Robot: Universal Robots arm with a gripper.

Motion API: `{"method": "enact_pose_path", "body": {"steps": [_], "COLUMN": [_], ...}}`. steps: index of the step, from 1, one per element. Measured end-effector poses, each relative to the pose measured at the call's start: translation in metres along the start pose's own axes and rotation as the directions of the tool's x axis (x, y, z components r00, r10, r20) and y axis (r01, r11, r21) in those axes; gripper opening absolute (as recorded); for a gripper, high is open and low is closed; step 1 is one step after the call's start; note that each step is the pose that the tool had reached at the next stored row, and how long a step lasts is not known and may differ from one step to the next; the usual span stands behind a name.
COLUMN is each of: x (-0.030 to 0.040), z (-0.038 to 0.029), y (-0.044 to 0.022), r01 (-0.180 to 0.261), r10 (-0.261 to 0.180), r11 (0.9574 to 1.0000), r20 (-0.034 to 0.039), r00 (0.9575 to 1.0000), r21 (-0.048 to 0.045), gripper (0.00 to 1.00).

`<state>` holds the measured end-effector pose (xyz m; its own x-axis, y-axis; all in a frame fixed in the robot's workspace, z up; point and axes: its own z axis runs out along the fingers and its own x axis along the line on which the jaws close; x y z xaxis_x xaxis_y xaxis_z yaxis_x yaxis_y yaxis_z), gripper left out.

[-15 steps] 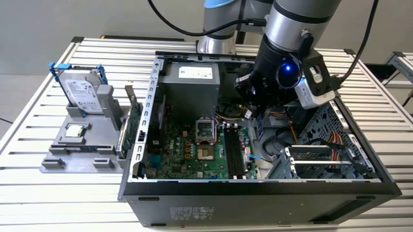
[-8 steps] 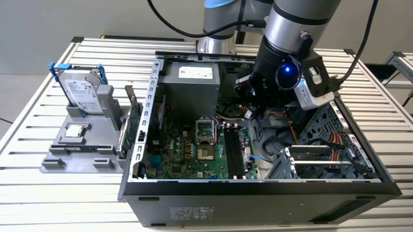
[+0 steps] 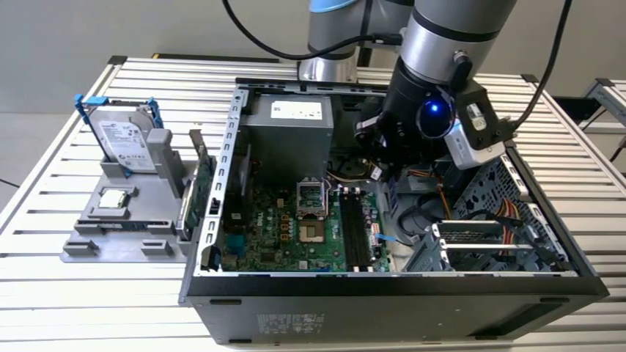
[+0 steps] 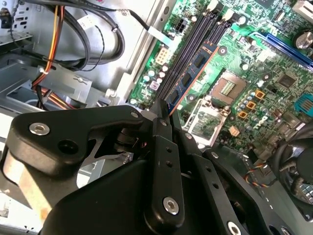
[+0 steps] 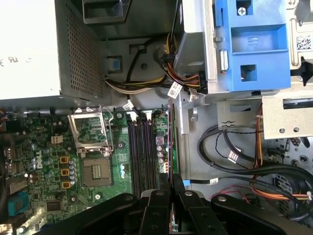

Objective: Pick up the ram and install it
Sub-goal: 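Insert the ram into the slot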

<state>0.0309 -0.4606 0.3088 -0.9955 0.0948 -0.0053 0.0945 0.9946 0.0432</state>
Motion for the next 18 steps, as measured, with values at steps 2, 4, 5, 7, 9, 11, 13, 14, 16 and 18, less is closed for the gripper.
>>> {"method": "enact_pose_path", "body": {"steps": [2, 4, 5, 7, 9, 11, 13, 14, 16, 18], "x": [0.0, 0.0, 0.0, 0.0, 0.0, 0.0001, 0.0001, 0.0, 0.0, 0.0], "z": [0.0008, 0.0015, 0.0018, 0.0025, 0.0033, 0.0039, 0.0045, 0.0048, 0.0054, 0.0059], "y": [0.0, -0.0001, -0.0001, -0.0001, -0.0001, -0.0002, -0.0002, -0.0002, -0.0002, -0.0003], "r01": [0.0, 0.0, 0.0, 0.0, 0.0, 0.0, 0.0, 0.0, 0.0, 0.0], "r10": [0.0, 0.0, 0.0, 0.0, 0.0, 0.0, 0.0, 0.0, 0.0, 0.0], "r11": [1.0, 1.0, 1.0, 1.0, 1.0, 1.0, 1.0, 1.0, 1.0, 1.0], "r20": [0.0001, 0.0001, 0.0002, 0.0003, 0.0003, 0.0004, 0.0005, 0.0006, 0.0006, 0.0007], "r00": [1.0, 1.0, 1.0, 1.0, 1.0, 1.0, 1.0, 1.0, 1.0, 1.0], "r21": [0.0008, 0.0018, 0.0021, 0.0028, 0.0037, 0.0046, 0.0054, 0.006, 0.0068, 0.0076], "gripper": [0.0, 0.0, 0.0, 0.0, 0.0, 0.0, 0.0, 0.0, 0.0, 0.0]}}
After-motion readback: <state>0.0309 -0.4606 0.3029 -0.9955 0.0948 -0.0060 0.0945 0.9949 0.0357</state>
